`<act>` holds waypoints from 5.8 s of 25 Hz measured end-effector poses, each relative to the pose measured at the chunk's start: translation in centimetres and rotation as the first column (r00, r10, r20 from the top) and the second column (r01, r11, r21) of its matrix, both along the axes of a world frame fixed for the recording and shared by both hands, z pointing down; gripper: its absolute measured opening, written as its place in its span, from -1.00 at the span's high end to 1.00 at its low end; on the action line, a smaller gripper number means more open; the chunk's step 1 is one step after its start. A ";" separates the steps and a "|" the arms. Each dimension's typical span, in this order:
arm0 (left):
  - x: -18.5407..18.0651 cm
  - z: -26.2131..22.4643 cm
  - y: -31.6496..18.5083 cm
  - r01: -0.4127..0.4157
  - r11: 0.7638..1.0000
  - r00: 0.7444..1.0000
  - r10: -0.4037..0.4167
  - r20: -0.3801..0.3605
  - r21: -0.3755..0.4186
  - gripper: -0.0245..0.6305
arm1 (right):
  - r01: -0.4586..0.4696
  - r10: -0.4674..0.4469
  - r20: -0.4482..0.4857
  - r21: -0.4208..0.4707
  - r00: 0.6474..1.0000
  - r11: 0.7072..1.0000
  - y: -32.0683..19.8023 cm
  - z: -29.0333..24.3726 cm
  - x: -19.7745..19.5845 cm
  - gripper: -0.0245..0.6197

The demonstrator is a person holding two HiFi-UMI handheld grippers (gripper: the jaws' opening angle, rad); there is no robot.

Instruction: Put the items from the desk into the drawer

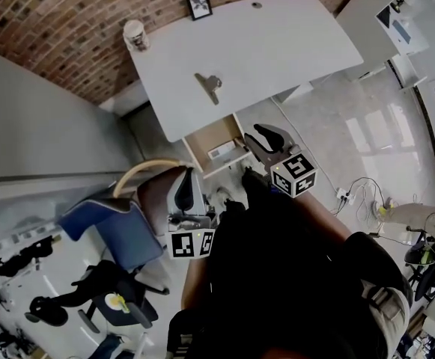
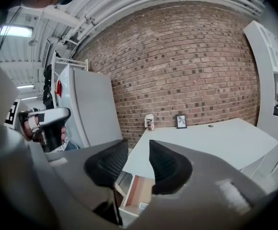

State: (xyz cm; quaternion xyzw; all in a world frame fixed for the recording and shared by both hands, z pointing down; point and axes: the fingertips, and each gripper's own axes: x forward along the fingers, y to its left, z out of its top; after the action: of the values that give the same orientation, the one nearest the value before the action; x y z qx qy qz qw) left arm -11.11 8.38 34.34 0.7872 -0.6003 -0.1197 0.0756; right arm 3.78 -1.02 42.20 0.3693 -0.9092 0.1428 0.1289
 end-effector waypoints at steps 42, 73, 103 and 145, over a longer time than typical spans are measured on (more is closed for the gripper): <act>-3.4 4.4 -21.1 0.157 0.968 0.986 -0.164 -0.021 -0.194 0.88 | 0.652 -0.708 -0.596 -0.371 0.379 0.662 -23.3 22.8 -8.1 0.14; -3.3 5.5 -22.1 0.184 0.956 0.980 -0.195 -0.028 -0.229 0.88 | 0.694 -0.759 -0.648 -0.521 0.057 0.497 -25.7 32.1 -8.5 0.04; -3.1 2.1 -3.8 0.129 0.989 0.990 -0.133 -0.054 -0.067 0.88 | 0.428 -0.581 -0.493 -0.395 0.648 0.813 -9.3 22.5 -4.1 0.04; -2.9 21.1 -5.9 0.127 0.946 0.992 -0.124 0.029 -0.298 0.88 | -0.114 -0.311 -0.444 -0.706 0.841 0.699 1.4 49.6 -2.5 0.04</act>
State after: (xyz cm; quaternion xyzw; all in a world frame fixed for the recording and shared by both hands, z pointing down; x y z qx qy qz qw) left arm -13.97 2.43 55.48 0.7273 -0.6608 -0.0281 0.1834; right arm 1.26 0.39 91.85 0.2639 -0.7294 0.3653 0.5147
